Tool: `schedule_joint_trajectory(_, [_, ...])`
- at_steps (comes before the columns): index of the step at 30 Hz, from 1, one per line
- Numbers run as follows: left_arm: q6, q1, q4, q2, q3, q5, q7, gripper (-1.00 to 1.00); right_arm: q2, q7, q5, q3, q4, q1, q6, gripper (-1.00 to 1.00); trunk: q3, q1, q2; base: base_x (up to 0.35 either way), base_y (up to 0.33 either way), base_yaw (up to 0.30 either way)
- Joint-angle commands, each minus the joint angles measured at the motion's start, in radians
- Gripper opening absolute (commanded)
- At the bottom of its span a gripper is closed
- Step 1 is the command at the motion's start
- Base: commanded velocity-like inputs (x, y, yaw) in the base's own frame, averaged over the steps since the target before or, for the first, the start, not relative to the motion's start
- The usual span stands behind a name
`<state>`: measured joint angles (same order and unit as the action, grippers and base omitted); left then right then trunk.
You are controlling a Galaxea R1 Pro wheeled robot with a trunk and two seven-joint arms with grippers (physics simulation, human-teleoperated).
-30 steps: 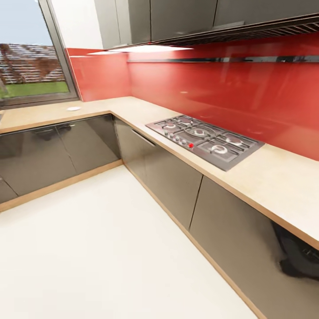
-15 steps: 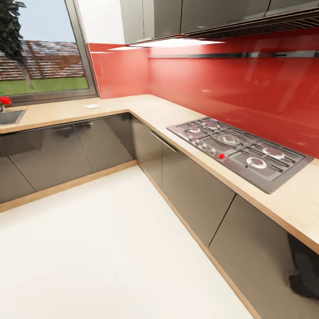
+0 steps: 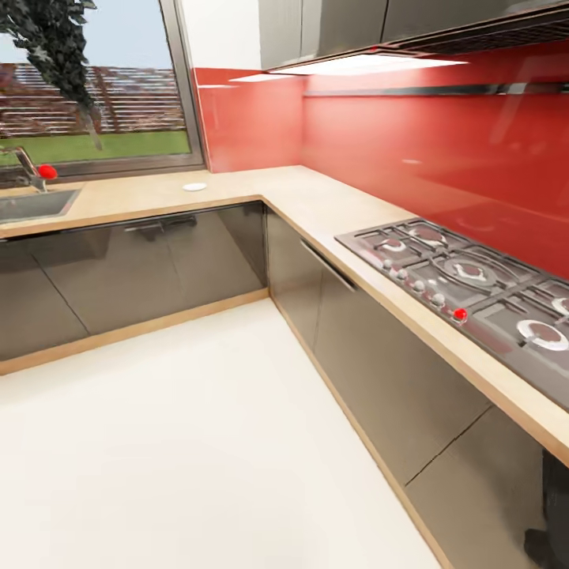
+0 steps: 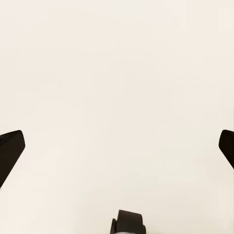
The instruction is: Set up a coffee station on the kitchen countertop: keep the coffee maker on the countertop, move the bottle of coffee from the kitchen shelf to the counter next to the coffee maker, place a paper coffee filter on top of the coffee maker, put the saucer next to the coffee maker with the coffee cup on the saucer, and place the electric kettle next to the coffee maker.
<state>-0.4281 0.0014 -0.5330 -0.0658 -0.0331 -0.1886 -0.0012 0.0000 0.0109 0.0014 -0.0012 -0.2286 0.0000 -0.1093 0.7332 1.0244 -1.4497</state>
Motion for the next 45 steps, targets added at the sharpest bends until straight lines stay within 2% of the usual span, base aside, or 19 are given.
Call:
schedule_joint_trajectory(1, [-0.001,0.0,-0.001,0.0,0.001,-0.005,0.0,1.0,0.0,0.001,0.0,0.0,0.0,0.0,-0.003,1.0,0.001,0.001,0.0,0.345,0.0,0.276])
schedule_joint_trajectory(9, [-0.001,0.0,-0.001,0.0,0.001,-0.005,0.0,1.0,0.0,0.001,0.0,0.0,0.0,0.0,-0.003,1.0,0.003,0.001,0.0,0.345,0.0,0.273])
schedule_joint_trajectory(25, [-0.001,0.0,-0.001,0.0,0.001,-0.005,0.0,1.0,0.0,0.001,0.0,0.0,0.0,0.0,-0.003,1.0,-0.014,0.001,0.0,0.329,0.0,0.082])
schedule_joint_trajectory(45, [-0.001,0.0,-0.001,0.0,0.001,-0.004,0.0,1.0,0.0,0.001,0.0,0.002,0.0,0.0,-0.003,1.0,-0.045,0.001,0.0,0.02,0.0,0.111])
